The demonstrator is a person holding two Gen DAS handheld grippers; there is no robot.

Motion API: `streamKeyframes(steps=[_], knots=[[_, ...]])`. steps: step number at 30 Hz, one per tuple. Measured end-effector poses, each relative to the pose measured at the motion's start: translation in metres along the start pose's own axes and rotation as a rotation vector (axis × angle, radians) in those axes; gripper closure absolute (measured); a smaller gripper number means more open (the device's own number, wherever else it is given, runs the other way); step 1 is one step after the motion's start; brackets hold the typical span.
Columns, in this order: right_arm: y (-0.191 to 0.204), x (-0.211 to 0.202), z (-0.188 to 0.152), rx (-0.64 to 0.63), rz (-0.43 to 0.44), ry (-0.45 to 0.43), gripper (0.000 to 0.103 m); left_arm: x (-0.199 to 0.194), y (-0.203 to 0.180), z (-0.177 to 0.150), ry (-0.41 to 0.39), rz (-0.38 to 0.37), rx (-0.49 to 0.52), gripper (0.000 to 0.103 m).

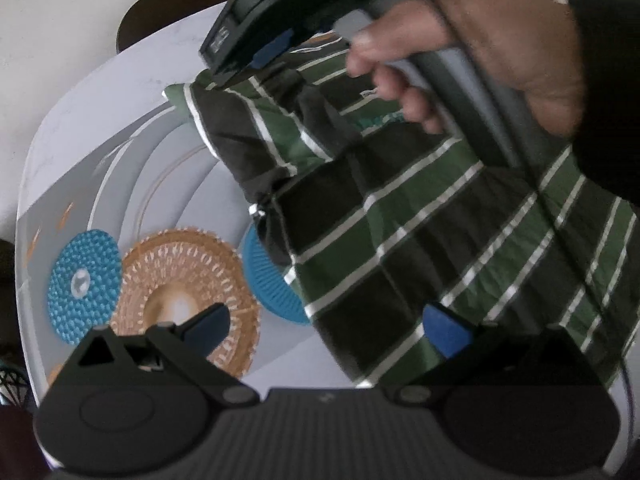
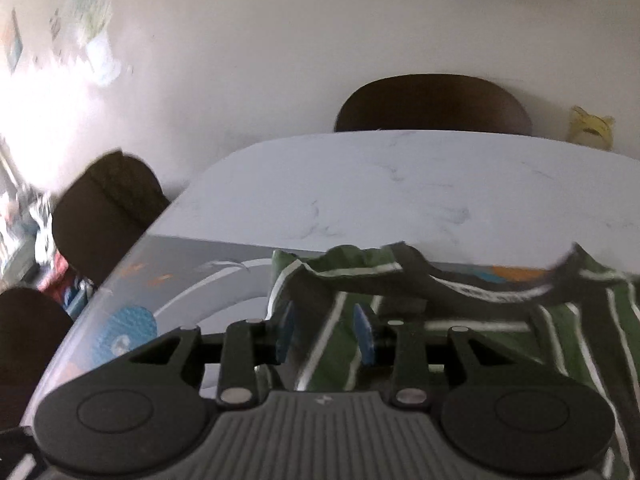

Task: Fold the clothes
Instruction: 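Lift the shirt edge with the right tool and lay it over the body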

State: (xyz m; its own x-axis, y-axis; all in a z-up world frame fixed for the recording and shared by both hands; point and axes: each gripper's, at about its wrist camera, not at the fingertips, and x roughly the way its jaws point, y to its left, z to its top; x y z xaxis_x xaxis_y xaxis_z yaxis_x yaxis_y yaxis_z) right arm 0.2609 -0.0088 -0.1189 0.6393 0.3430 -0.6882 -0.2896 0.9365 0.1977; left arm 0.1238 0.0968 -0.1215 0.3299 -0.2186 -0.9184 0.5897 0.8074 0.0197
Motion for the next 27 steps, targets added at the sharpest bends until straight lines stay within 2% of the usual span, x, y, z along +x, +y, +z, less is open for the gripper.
streamKeyframes(steps=[10,12,15,19,21,24,27], knots=[[0.013,0.050,0.002,-0.064,-0.010,0.060,0.071,-0.001,0.015,0.003,-0.017,-0.013,-0.029,0.000],[0.018,0.058,0.001,-0.094,-0.004,0.068,0.069,-0.001,0.015,0.003,-0.021,-0.018,-0.030,0.000],[0.027,0.065,0.003,-0.136,0.003,0.067,0.060,-0.001,0.012,0.002,-0.020,-0.024,-0.026,0.000],[0.028,0.059,0.007,-0.130,0.013,0.050,0.060,-0.001,0.013,-0.001,-0.017,-0.024,-0.033,0.000],[0.021,0.042,0.010,-0.078,0.050,0.002,0.060,-0.001,0.013,-0.002,-0.016,-0.019,-0.035,0.000],[0.015,0.028,0.011,-0.039,0.141,-0.005,0.060,-0.001,0.013,-0.004,-0.013,-0.016,-0.040,0.000],[0.020,0.027,0.009,-0.089,0.178,0.014,0.060,-0.002,0.012,-0.005,-0.010,-0.016,-0.042,0.000]])
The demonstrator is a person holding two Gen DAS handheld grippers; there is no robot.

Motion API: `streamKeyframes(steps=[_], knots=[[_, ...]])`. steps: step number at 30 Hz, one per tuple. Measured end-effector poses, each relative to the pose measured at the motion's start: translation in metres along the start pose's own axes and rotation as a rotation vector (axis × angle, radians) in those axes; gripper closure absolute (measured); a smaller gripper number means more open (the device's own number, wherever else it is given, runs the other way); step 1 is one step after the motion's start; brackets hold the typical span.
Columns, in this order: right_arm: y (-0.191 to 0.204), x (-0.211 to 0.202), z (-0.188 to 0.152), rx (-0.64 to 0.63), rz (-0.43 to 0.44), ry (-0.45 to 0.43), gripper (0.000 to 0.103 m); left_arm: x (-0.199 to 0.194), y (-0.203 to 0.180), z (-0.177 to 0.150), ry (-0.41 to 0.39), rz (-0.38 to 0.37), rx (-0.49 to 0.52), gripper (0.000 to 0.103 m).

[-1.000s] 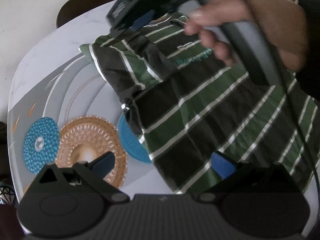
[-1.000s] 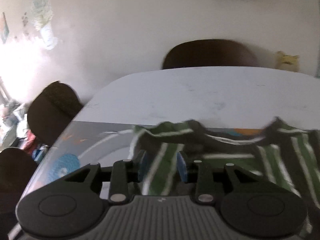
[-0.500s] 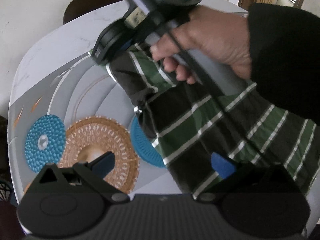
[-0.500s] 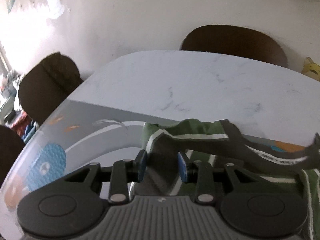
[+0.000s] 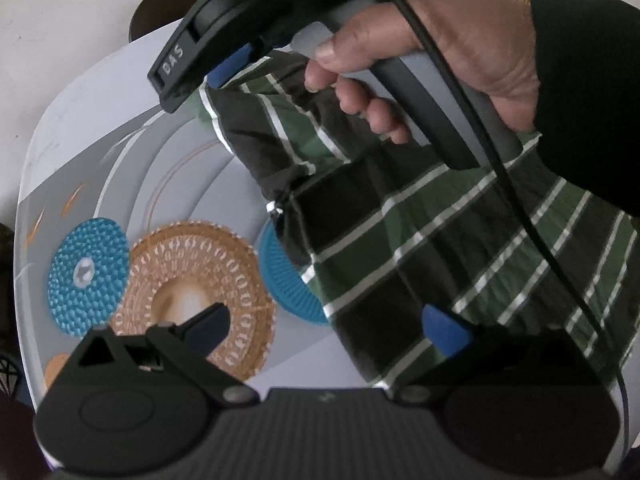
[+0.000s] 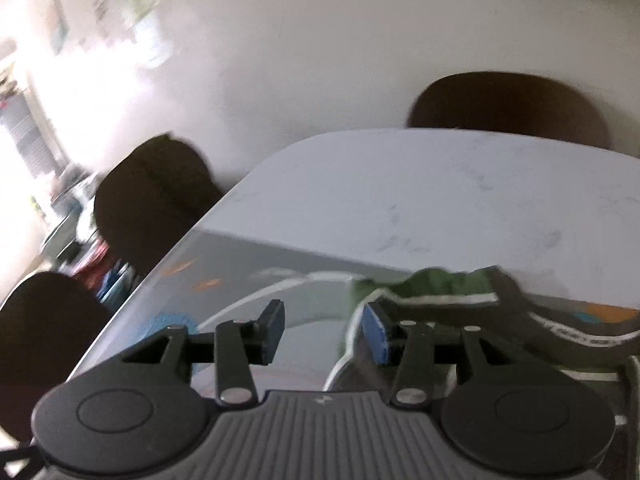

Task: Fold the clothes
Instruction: 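Lift the shirt edge with the right tool and lay it over the body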

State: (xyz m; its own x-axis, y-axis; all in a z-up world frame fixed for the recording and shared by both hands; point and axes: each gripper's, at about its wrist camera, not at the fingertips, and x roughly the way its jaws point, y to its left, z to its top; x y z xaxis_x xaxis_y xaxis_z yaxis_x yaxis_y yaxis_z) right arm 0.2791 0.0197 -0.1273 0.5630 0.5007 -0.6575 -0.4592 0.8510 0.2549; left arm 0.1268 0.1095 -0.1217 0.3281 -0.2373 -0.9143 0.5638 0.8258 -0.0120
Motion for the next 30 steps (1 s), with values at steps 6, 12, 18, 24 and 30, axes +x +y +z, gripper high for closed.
streamKeyframes(steps=[6,12,18,24,30], knots=[[0.002,0.026,0.002,-0.002,-0.038,0.041,0.060,0.000,-0.001,-0.003,0.001,0.004,-0.004,0.000],[0.005,0.050,0.003,0.006,-0.034,0.058,0.056,-0.002,0.001,-0.005,-0.001,0.005,-0.021,0.000],[0.011,0.035,0.013,0.018,0.008,0.029,0.054,-0.005,-0.001,-0.010,0.000,0.015,-0.021,0.000],[-0.001,-0.011,-0.007,-0.002,-0.001,0.028,0.054,-0.006,-0.001,-0.010,-0.007,0.023,-0.054,0.000],[-0.016,-0.041,-0.043,-0.022,-0.069,0.073,0.054,-0.005,-0.018,-0.003,-0.018,-0.004,-0.051,0.000]])
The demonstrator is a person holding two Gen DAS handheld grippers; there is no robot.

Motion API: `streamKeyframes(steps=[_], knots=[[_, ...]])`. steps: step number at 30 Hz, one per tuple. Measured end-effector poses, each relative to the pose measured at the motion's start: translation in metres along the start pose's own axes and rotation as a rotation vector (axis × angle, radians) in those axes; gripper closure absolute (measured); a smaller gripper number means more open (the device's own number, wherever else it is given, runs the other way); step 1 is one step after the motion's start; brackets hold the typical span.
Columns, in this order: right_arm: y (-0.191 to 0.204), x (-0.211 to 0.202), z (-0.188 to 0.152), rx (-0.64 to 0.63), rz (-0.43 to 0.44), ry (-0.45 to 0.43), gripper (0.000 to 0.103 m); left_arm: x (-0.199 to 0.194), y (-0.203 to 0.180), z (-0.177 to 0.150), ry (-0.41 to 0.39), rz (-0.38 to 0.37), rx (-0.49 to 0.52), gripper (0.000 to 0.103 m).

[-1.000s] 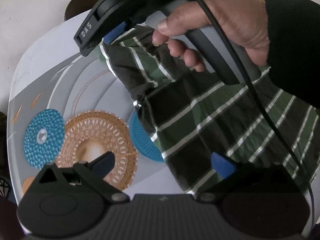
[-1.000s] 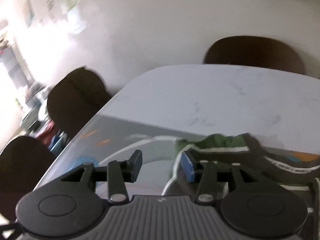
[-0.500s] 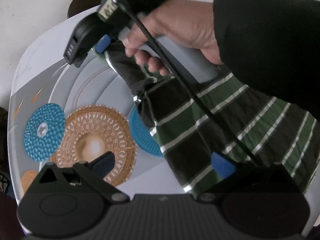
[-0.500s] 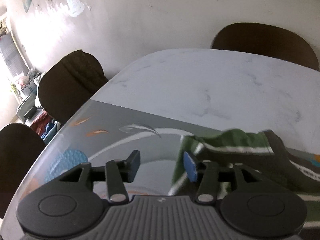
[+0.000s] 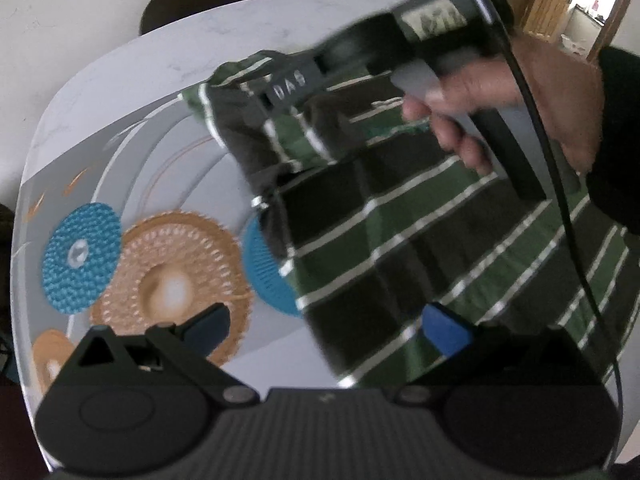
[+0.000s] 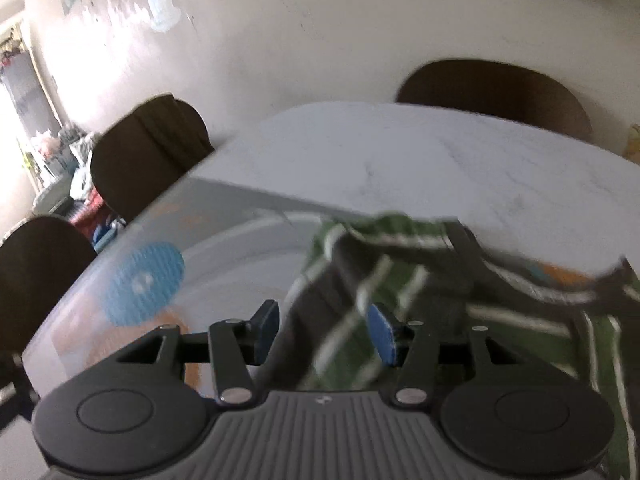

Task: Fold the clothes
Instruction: 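Lift the shirt edge with the right tool and lay it over the body, then open the right tool to release the shirt edge onto the body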

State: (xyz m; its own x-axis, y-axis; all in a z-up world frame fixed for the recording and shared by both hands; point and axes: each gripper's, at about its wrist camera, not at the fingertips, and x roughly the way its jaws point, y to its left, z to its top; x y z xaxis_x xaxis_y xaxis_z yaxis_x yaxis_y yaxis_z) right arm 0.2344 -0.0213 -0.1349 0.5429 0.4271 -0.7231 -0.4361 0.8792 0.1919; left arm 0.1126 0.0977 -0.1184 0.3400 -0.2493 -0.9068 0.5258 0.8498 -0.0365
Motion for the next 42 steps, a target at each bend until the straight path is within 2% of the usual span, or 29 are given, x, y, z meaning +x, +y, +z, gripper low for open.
streamKeyframes(steps=[7,11,15,17,20,26,31,38,42], knots=[[-0.004,-0.011,-0.019,-0.035,-0.042,0.012,0.054,0.002,-0.018,0.003,0.005,-0.007,0.009,0.000],[0.003,-0.005,-0.035,-0.154,-0.103,0.029,0.054,0.002,-0.023,0.003,0.009,0.003,-0.015,0.000],[0.002,-0.009,-0.039,-0.151,-0.118,0.033,0.053,0.001,-0.028,0.001,0.010,0.003,-0.049,0.000],[0.002,-0.014,-0.038,-0.128,-0.120,0.027,0.053,-0.001,-0.031,-0.001,0.010,0.007,-0.051,0.000],[0.004,-0.026,-0.035,-0.096,-0.068,-0.009,0.053,-0.005,-0.034,-0.003,0.014,0.007,-0.058,0.000],[0.014,-0.015,-0.043,-0.189,-0.063,0.047,0.049,-0.007,-0.037,-0.002,0.023,0.003,-0.102,0.000],[0.011,-0.018,-0.040,-0.145,-0.071,0.069,0.049,-0.009,-0.044,0.002,0.033,0.027,-0.136,0.000],[0.009,-0.057,-0.050,-0.107,-0.060,0.040,0.049,-0.011,-0.055,0.006,0.035,0.068,-0.214,0.000],[0.001,-0.079,-0.063,-0.070,-0.090,0.044,0.046,-0.014,-0.062,0.009,0.037,0.117,-0.292,0.000]])
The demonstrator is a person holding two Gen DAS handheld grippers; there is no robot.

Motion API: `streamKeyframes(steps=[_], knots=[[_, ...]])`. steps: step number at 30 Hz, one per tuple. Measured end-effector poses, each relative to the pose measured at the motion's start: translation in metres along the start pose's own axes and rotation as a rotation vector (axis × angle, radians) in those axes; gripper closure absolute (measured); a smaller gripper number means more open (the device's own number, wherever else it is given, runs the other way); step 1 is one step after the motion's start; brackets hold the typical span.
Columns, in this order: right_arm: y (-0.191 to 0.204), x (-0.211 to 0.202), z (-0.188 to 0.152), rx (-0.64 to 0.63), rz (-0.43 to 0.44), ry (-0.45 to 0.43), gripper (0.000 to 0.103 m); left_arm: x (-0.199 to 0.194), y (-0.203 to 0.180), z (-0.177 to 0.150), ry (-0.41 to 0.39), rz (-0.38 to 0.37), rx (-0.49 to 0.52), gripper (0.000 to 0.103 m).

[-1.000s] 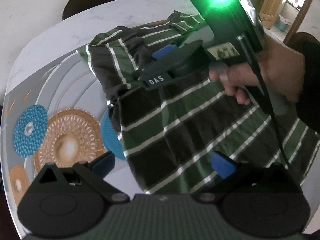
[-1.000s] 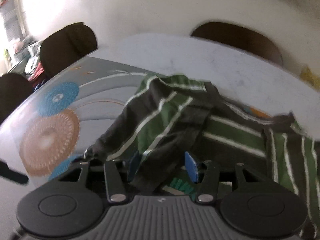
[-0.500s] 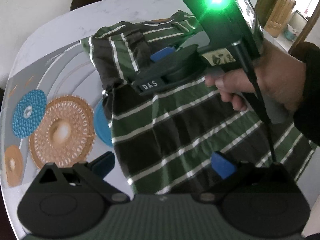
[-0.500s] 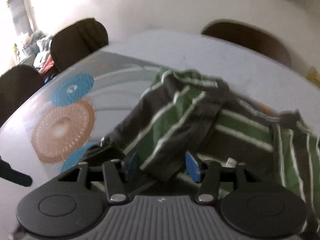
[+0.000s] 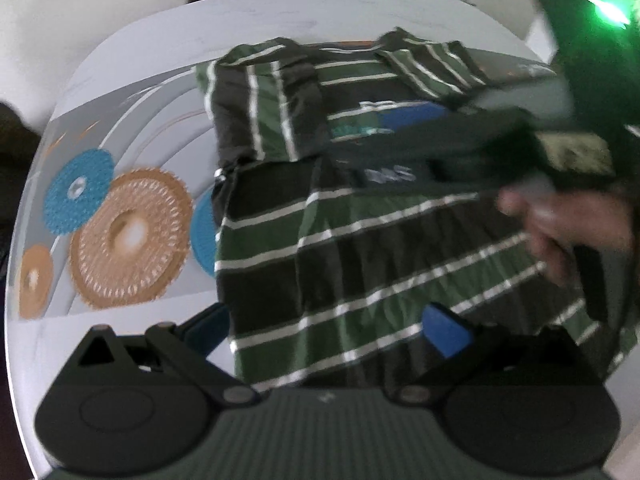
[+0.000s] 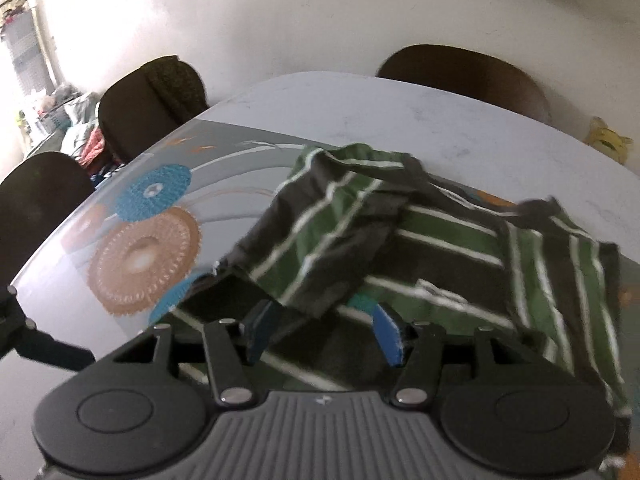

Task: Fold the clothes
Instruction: 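Open the right tool to release the shirt edge onto the body, then withdraw the right tool away from the striped shirt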

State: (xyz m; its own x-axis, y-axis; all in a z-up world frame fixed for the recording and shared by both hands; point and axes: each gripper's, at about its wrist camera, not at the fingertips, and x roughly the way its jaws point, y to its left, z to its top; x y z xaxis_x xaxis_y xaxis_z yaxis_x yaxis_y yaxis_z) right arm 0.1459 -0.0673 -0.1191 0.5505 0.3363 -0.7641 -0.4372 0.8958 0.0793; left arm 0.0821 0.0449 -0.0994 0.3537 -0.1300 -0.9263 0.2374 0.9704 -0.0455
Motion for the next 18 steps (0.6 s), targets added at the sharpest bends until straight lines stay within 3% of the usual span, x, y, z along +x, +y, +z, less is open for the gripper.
streamKeyframes(steps=[5,10,18], knots=[[-0.019,-0.019,-0.016,0.060,-0.041,0.004,0.042,-0.003,-0.011,0.000,-0.018,0.054,-0.036,0.000],[-0.042,-0.040,-0.033,0.090,-0.091,0.012,0.041,-0.003,-0.031,0.001,-0.047,0.108,0.014,0.000],[-0.074,-0.073,-0.078,0.129,-0.122,0.053,0.041,0.007,-0.058,-0.003,-0.036,0.066,0.031,0.000]])
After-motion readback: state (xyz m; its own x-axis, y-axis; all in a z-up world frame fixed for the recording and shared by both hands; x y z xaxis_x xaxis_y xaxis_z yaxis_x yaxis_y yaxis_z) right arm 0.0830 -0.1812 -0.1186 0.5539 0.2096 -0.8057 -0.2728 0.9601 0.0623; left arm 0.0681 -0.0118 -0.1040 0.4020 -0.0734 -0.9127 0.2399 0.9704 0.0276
